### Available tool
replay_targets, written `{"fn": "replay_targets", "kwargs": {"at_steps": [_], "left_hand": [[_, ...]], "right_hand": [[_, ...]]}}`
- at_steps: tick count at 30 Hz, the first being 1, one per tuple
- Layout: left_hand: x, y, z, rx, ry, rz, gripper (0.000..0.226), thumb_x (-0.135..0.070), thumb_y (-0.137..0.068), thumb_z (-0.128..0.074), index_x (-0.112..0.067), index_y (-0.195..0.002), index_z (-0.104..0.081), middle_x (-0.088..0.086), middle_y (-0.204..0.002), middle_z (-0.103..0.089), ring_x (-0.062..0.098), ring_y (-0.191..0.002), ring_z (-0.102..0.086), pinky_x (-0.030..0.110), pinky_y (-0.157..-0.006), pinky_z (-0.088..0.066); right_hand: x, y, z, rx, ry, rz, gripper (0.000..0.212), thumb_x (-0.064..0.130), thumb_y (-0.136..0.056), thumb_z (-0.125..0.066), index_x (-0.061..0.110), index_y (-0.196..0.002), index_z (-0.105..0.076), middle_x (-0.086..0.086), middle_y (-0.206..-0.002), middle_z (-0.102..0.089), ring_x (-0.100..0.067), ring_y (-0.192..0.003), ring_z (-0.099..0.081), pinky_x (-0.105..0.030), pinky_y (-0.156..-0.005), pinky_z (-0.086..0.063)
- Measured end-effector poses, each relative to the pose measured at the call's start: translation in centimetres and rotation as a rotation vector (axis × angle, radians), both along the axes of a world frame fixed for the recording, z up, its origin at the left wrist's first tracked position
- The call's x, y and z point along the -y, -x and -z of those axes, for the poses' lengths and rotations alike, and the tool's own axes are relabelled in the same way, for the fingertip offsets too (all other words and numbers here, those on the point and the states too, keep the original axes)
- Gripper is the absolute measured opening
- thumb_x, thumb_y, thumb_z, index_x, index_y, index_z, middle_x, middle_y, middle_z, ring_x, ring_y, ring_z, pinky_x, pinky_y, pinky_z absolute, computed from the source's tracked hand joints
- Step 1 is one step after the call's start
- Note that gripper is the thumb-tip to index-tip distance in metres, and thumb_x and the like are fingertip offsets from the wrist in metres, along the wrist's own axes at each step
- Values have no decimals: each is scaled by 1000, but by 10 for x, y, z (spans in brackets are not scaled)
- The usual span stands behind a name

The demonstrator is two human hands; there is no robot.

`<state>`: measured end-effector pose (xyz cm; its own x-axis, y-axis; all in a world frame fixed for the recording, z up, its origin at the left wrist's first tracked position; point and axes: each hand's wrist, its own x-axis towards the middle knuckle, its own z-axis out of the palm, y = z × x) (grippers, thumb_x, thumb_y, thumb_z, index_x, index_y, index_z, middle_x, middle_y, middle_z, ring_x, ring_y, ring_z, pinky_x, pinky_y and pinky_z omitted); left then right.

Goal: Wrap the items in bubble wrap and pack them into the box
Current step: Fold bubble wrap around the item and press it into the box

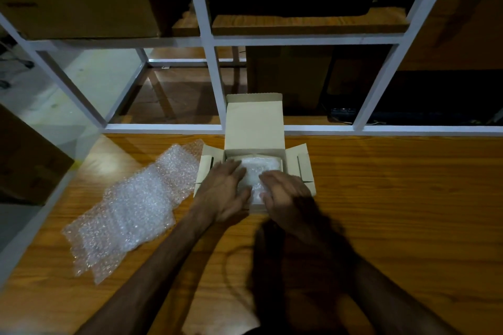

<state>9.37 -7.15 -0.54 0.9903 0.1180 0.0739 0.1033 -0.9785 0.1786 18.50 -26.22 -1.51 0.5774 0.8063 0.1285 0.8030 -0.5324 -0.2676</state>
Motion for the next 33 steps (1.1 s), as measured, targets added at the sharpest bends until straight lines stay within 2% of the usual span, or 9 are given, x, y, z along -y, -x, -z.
{"fn": "replay_targets", "kwargs": {"at_steps": [3, 7, 13, 18, 21, 24, 26, 30, 33], "left_hand": [[-6, -15, 6, -201, -95, -39, 84, -69, -102, -26, -6, -155, -41, 19, -161, -42, 35, -151, -36, 52, -127, -21], [0, -13, 11, -244, -84, -39, 109, -85, -92, -15, -3, -163, -26, 20, -168, -30, 31, -156, -27, 45, -132, -9], [-1, -15, 10, -259, -116, -9, 118, -92, -89, -23, -1, -164, -24, 21, -169, -28, 32, -157, -25, 43, -132, -9], [-4, -17, 15, -274, -139, 12, 122, -94, -86, -11, 1, -163, -23, 23, -169, -27, 33, -157, -26, 43, -132, -11], [-4, -16, 16, -288, -134, 14, 123, -93, -85, -4, 1, -164, -19, 23, -170, -24, 33, -158, -22, 44, -132, -10], [-3, -14, 14, -290, -129, 6, 121, -91, -87, -6, 1, -164, -20, 23, -170, -24, 32, -158, -23, 44, -132, -10], [-2, -14, 12, -280, -127, -12, 117, -91, -90, -14, 0, -163, -23, 22, -169, -28, 32, -157, -25, 45, -132, -12], [8, -5, 1, -255, -87, -56, 97, -76, -101, -30, -3, -164, -23, 19, -172, -22, 31, -160, -19, 43, -131, -11], [20, 30, -7, -82, 39, -86, 77, -62, -107, -36, -5, -159, -39, 15, -167, -37, 29, -155, -31, 42, -128, -18]], "right_hand": [[1, 2, 13, 91, 99, -75, 59, 46, -100, -53, 1, -136, -64, -24, -147, -56, -38, -139, -53, -60, -112, -44], [2, 0, 19, 116, 139, -100, 73, 60, -95, -55, -4, -130, -66, -25, -141, -61, -38, -131, -60, -56, -110, -47], [2, -10, 16, 135, 94, -143, 61, 48, -94, -61, -2, -126, -69, -22, -134, -67, -37, -123, -66, -50, -105, -50], [-2, -15, 21, 161, 60, -169, 57, 38, -87, -73, -8, -122, -69, -28, -128, -68, -43, -117, -68, -54, -99, -57], [-3, -15, 12, 128, 136, -194, 67, 45, -87, -74, -9, -127, -66, -29, -132, -65, -44, -122, -65, -56, -102, -55], [-12, -18, -1, -11, 243, -145, 83, 58, -95, -57, 4, -155, -39, -18, -163, -36, -34, -151, -34, -49, -126, -27], [-12, -18, 2, -4, 287, -108, 82, 61, -99, -52, 9, -159, -32, -11, -168, -29, -29, -155, -26, -44, -127, -17], [17, 3, 25, 174, -36, -115, 67, 37, -92, -74, -2, -143, -56, -22, -149, -54, -36, -141, -52, -54, -117, -41], [18, 22, 24, 152, -175, -49, 51, 24, -90, -75, 1, -134, -64, -20, -145, -59, -34, -136, -57, -55, -113, -46]]}}
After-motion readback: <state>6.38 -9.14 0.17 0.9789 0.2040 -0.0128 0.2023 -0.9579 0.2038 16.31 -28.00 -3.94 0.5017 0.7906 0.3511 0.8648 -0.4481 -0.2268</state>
